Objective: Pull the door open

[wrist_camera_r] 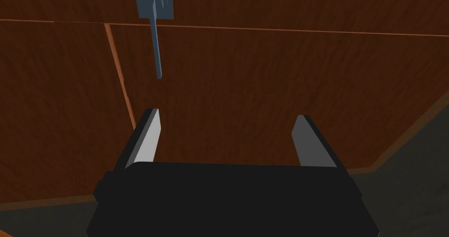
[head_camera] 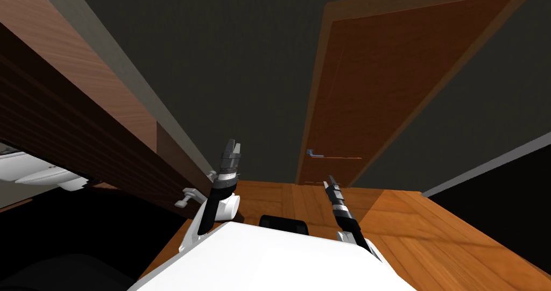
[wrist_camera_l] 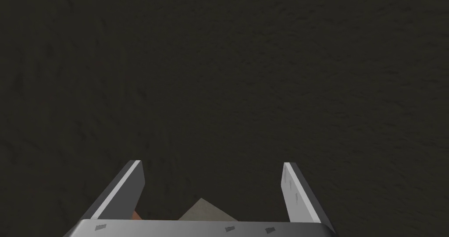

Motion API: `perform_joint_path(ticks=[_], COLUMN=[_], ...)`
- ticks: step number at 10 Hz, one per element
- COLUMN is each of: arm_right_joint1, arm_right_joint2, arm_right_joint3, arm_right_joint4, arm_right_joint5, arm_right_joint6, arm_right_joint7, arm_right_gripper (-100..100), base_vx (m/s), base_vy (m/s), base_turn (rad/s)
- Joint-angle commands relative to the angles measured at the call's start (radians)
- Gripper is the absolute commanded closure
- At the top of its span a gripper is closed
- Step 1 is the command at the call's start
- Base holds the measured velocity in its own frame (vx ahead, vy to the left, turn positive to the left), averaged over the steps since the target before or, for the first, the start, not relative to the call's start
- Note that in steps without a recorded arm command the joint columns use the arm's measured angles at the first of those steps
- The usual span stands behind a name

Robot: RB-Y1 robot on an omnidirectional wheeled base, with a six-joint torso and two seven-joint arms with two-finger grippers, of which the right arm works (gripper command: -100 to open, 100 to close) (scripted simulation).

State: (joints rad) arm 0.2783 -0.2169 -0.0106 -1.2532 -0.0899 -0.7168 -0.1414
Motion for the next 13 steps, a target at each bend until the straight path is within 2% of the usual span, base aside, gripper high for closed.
perform_joint_path(ticks=[1, 5, 8, 13], arm_right_joint1=[-0.011, -0.031, -0.053, -0.081], arm_right_joint2=[-0.003, -0.016, -0.029, -0.046], arm_right_joint3=[0.002, 0.007, 0.011, 0.017], arm_right_joint4=[0.040, 0.120, 0.207, 0.314], arm_right_joint5=[-0.003, -0.013, -0.023, -0.036], arm_right_joint6=[-0.014, -0.040, -0.068, -0.102], arm_right_joint7=[-0.002, -0.012, -0.022, -0.036], arm_right_gripper=[-100, -100, -100, -100], base_vx=[0.095, 0.084, 0.122, 0.119], base_vy=[-0.046, -0.053, -0.086, -0.070], base_turn=[0.093, 0.078, 0.107, 0.091])
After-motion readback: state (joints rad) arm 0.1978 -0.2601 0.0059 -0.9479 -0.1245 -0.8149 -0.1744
